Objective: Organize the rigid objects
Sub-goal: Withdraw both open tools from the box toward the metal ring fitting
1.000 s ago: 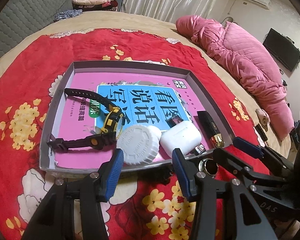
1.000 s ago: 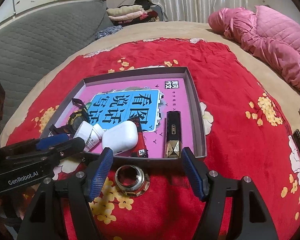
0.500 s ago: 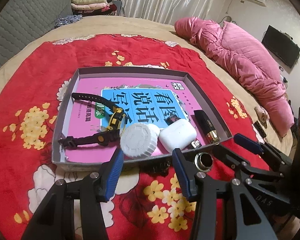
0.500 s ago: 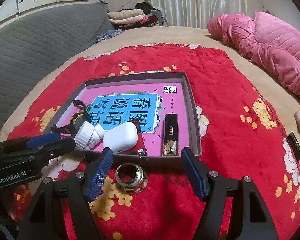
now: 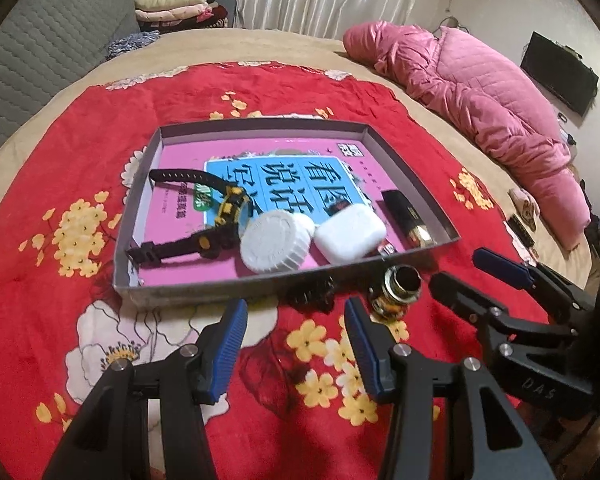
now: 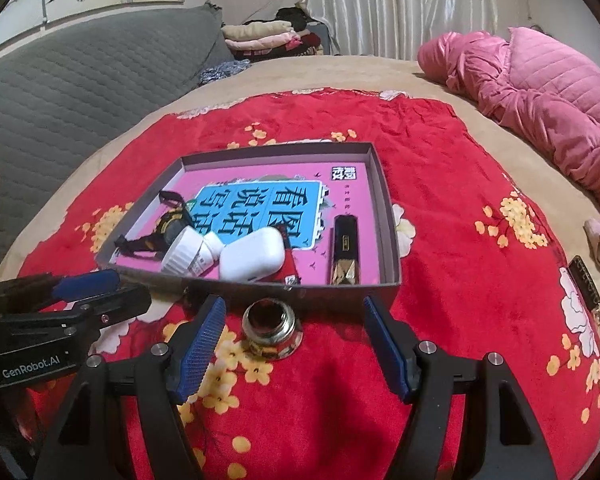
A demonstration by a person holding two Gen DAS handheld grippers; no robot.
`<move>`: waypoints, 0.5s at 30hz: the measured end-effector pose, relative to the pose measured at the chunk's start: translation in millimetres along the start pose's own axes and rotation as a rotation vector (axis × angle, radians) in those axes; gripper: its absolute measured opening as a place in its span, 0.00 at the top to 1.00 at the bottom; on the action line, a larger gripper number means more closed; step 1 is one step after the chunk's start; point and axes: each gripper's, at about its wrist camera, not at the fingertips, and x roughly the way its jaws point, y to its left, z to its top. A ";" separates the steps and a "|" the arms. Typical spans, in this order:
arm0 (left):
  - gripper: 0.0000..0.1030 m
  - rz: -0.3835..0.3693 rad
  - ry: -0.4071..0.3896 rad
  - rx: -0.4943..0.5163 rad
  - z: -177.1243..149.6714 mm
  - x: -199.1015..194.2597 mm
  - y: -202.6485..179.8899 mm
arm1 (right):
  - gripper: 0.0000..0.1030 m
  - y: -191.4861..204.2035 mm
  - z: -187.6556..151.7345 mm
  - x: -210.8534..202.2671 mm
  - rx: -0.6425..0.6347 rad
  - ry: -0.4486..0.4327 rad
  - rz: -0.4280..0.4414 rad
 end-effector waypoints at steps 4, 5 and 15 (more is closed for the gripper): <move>0.51 -0.006 0.022 0.001 -6.3 -0.9 -3.5 | 0.30 3.6 -6.7 -0.7 -0.017 0.011 -0.003; 0.51 -0.004 0.027 0.004 -7.5 -1.2 -4.2 | 0.30 3.7 -8.3 -1.1 -0.017 0.014 -0.001; 0.51 0.005 0.065 -0.003 -14.7 -1.8 -5.1 | 0.29 8.3 -23.9 -0.3 -0.061 0.039 -0.026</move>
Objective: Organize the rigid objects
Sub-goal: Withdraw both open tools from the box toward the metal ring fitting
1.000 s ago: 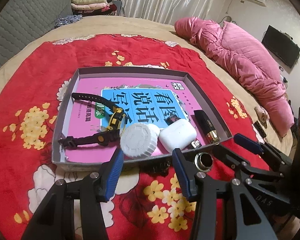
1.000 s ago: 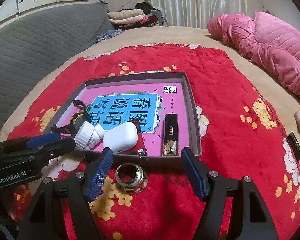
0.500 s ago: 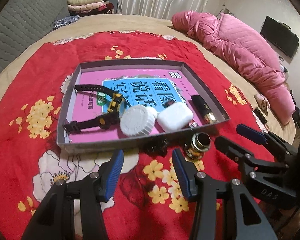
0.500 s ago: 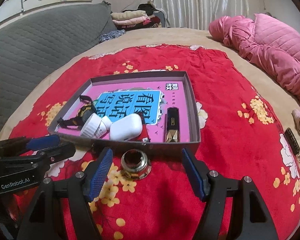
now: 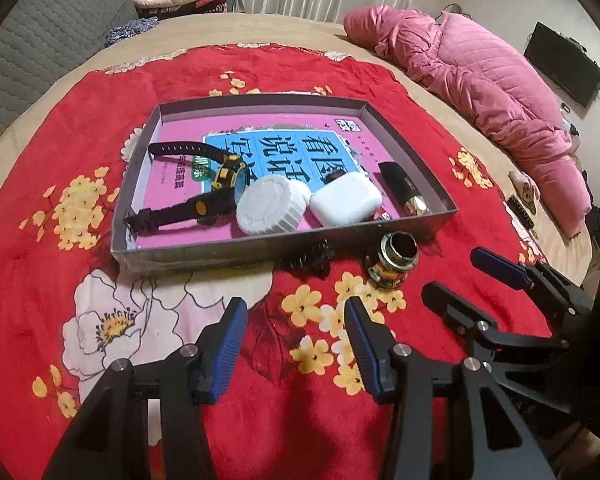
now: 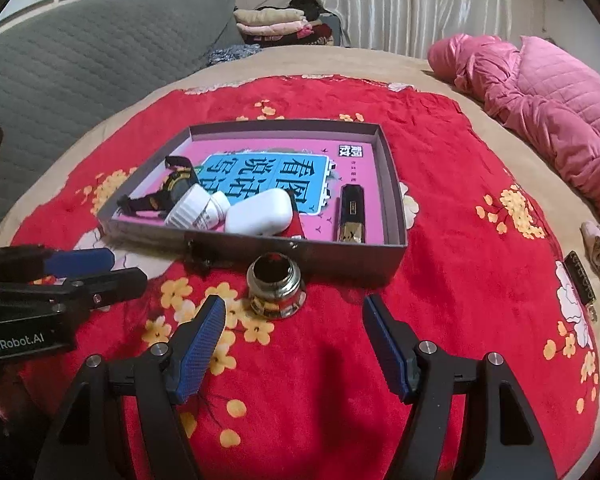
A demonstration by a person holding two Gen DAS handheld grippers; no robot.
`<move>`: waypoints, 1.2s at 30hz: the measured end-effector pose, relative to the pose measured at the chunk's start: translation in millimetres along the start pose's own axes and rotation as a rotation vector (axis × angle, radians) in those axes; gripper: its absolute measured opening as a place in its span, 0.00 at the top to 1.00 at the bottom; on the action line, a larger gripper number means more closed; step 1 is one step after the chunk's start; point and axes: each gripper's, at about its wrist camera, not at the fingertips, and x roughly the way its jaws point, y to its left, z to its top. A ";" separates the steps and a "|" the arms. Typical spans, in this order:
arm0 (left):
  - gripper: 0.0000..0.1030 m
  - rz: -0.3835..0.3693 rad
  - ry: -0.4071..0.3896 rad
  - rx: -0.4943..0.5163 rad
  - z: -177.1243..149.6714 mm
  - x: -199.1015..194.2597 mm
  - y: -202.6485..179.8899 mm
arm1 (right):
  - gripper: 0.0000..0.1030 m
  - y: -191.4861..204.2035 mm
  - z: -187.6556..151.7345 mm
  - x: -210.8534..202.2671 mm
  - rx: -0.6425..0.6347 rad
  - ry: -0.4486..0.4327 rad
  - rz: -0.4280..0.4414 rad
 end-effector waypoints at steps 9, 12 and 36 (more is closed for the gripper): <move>0.51 -0.014 0.033 -0.001 -4.8 5.1 -3.3 | 0.29 6.0 -7.4 6.7 0.001 0.026 0.022; 0.51 -0.019 0.038 -0.008 -5.3 7.0 -3.3 | 0.29 9.0 -9.3 8.9 -0.003 0.030 0.027; 0.51 -0.049 0.041 -0.089 19.4 55.4 -3.4 | 0.29 6.4 -9.4 43.9 0.012 0.050 0.029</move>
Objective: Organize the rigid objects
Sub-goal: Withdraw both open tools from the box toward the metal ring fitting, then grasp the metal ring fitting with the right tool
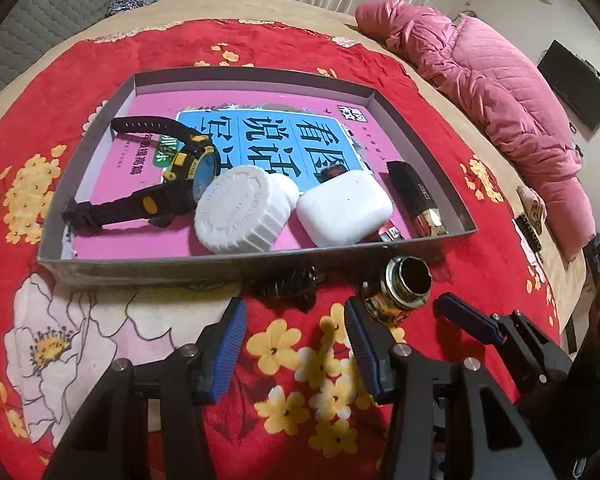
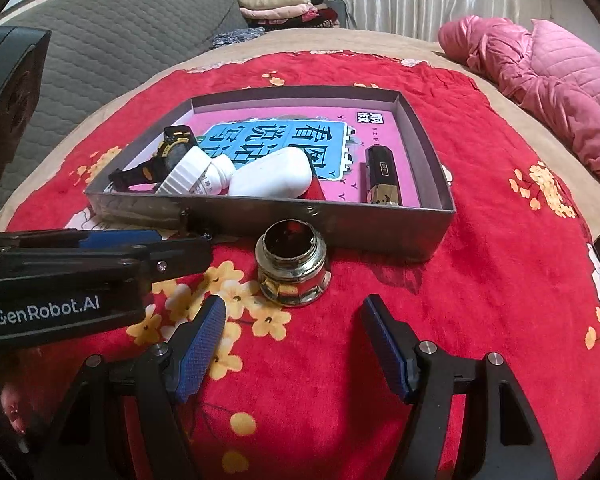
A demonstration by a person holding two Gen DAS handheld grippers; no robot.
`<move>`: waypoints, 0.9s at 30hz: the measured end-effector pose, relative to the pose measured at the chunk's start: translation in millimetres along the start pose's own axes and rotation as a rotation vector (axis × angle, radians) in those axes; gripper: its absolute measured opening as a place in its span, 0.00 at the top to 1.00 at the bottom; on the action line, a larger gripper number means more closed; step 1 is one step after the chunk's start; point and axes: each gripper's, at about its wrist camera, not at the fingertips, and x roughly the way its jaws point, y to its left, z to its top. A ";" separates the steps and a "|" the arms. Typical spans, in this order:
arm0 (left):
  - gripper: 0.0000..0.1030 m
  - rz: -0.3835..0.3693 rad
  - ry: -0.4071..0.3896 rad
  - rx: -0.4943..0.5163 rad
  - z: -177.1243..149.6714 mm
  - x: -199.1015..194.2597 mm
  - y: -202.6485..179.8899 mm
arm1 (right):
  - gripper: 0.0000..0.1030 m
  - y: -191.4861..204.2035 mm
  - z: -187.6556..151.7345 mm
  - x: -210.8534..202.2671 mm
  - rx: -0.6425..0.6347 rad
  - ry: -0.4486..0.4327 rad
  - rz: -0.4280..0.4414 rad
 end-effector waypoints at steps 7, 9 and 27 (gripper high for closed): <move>0.52 -0.003 0.000 -0.036 6.7 6.9 5.0 | 0.29 -2.0 9.6 11.3 0.020 -0.012 -0.010; 0.55 0.002 -0.001 -0.044 8.1 8.4 6.8 | 0.29 -2.7 12.1 12.7 0.028 -0.021 -0.010; 0.59 0.004 0.005 -0.063 9.3 13.9 9.4 | 0.38 -11.0 19.1 21.7 0.061 -0.036 0.004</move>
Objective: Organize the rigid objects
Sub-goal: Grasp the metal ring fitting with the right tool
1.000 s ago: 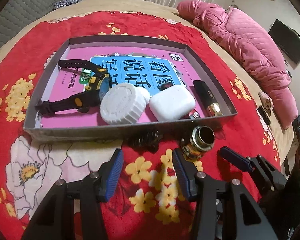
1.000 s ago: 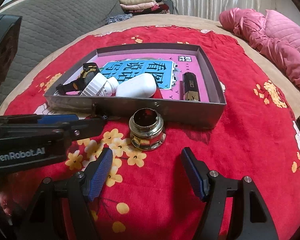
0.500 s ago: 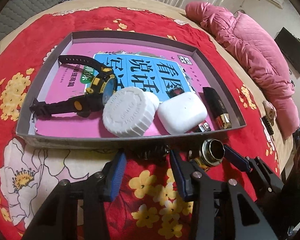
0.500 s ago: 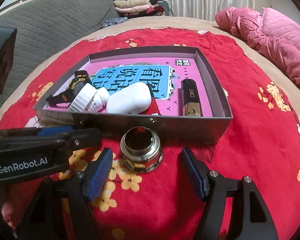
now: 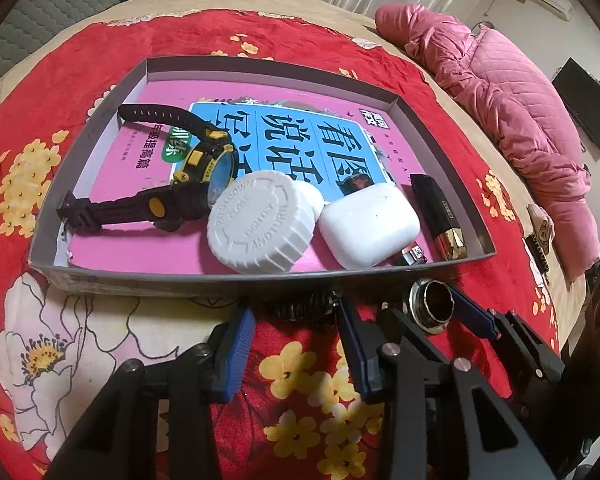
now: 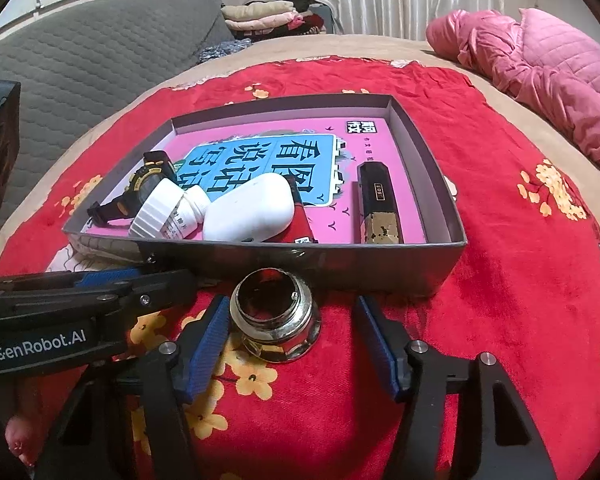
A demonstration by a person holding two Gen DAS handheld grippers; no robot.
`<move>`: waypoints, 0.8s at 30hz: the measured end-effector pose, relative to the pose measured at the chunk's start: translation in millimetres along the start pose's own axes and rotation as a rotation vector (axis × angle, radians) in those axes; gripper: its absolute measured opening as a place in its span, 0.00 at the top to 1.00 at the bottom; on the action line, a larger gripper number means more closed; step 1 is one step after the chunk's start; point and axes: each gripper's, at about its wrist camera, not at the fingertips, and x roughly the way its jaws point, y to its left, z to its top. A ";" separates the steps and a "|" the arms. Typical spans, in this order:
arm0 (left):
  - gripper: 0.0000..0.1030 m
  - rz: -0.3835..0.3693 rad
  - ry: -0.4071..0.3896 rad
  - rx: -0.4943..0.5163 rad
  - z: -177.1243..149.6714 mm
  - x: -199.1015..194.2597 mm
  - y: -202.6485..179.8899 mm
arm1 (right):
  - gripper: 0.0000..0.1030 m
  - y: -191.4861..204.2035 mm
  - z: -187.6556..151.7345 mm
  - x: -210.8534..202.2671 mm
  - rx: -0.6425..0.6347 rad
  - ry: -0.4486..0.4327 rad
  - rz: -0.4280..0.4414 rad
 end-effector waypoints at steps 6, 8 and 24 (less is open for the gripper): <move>0.60 0.012 -0.003 0.008 -1.2 2.9 -1.6 | 0.50 0.0 -1.4 -0.7 -0.006 -0.005 0.000; 0.65 0.022 -0.004 0.004 -1.7 2.7 -0.6 | 0.58 1.7 -1.8 -2.1 -0.015 -0.009 0.007; 0.65 -0.026 -0.019 0.009 -8.5 -9.7 4.1 | 0.58 0.9 -7.5 -14.9 -0.018 -0.010 0.024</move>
